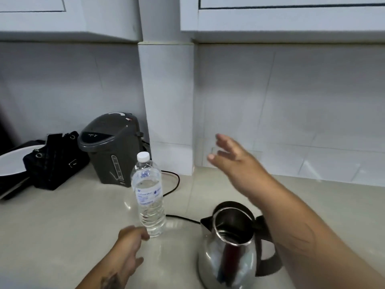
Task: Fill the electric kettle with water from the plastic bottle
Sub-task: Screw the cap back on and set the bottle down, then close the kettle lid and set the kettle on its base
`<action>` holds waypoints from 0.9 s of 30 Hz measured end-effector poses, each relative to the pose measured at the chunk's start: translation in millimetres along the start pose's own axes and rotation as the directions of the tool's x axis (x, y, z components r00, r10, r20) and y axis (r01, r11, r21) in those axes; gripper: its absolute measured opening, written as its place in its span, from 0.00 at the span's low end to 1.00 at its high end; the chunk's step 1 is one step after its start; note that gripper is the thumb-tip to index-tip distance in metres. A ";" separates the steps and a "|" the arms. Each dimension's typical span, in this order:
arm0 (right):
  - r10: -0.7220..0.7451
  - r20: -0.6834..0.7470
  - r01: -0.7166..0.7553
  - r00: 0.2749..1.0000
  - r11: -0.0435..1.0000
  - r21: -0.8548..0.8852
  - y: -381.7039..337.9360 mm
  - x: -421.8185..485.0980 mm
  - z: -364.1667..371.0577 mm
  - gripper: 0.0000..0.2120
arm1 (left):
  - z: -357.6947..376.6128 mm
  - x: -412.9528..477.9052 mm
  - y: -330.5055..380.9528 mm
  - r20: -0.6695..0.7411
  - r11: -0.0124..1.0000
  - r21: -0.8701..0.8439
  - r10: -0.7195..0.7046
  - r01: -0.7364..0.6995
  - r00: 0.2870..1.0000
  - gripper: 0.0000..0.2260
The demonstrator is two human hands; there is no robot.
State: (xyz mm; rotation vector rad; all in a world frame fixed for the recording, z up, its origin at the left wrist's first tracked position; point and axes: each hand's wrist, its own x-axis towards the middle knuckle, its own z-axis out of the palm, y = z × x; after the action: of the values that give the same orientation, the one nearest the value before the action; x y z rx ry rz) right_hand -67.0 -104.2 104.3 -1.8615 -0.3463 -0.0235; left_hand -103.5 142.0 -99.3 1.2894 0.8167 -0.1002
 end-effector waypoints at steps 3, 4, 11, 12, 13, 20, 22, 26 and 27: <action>-0.020 -0.204 0.004 0.979 0.997 -0.079 5.4 -26.7 -61.5 0.25 | 19.1 -24.3 -16.4 0.068 0.993 0.110 -0.046 0.038 0.997 0.24; -0.007 -0.264 -0.020 0.964 0.995 -0.102 12.4 -34.2 -77.5 0.23 | 27.8 -32.2 -17.6 0.120 0.992 0.125 -0.041 0.026 0.992 0.27; 0.225 -0.322 -0.273 0.919 0.956 -0.111 77.9 -84.2 -125.1 0.21 | 86.5 -86.0 -14.4 0.585 0.917 0.200 0.169 -0.344 0.793 0.50; 0.258 -0.309 -0.295 0.915 0.952 -0.081 85.0 -89.4 -125.8 0.20 | 91.8 -90.2 -16.1 0.608 0.925 0.170 0.174 -0.341 0.775 0.54; 0.288 -0.289 -0.314 0.913 0.948 -0.049 90.8 -94.8 -125.8 0.20 | 95.6 -95.2 -18.1 0.626 0.936 0.141 0.169 -0.323 0.762 0.59; 0.330 -0.200 -0.280 0.923 0.929 0.243 103.2 -108.6 -102.3 0.11 | 107.5 -110.5 -23.4 0.595 0.922 0.051 0.281 -0.384 0.753 0.60; 0.289 -0.206 -0.225 0.935 0.932 0.285 97.8 -104.5 -92.8 0.10 | 108.9 -109.7 -24.3 0.576 0.911 0.044 0.312 -0.410 0.756 0.52; 0.186 -0.166 -0.139 0.968 0.956 0.260 84.8 -90.0 -70.9 0.09 | 108.6 -100.8 -28.4 0.565 0.887 0.083 0.333 -0.453 0.755 0.48; 0.169 -0.145 -0.132 0.975 0.963 0.233 81.3 -86.0 -65.0 0.08 | 108.7 -98.1 -29.6 0.553 0.883 0.096 0.336 -0.459 0.762 0.46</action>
State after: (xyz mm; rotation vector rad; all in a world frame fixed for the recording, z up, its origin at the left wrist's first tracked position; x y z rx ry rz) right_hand -118.8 -206.6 33.0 -1.6458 -0.0879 -0.0317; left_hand -136.8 1.6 -60.8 1.5326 0.0429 -0.1959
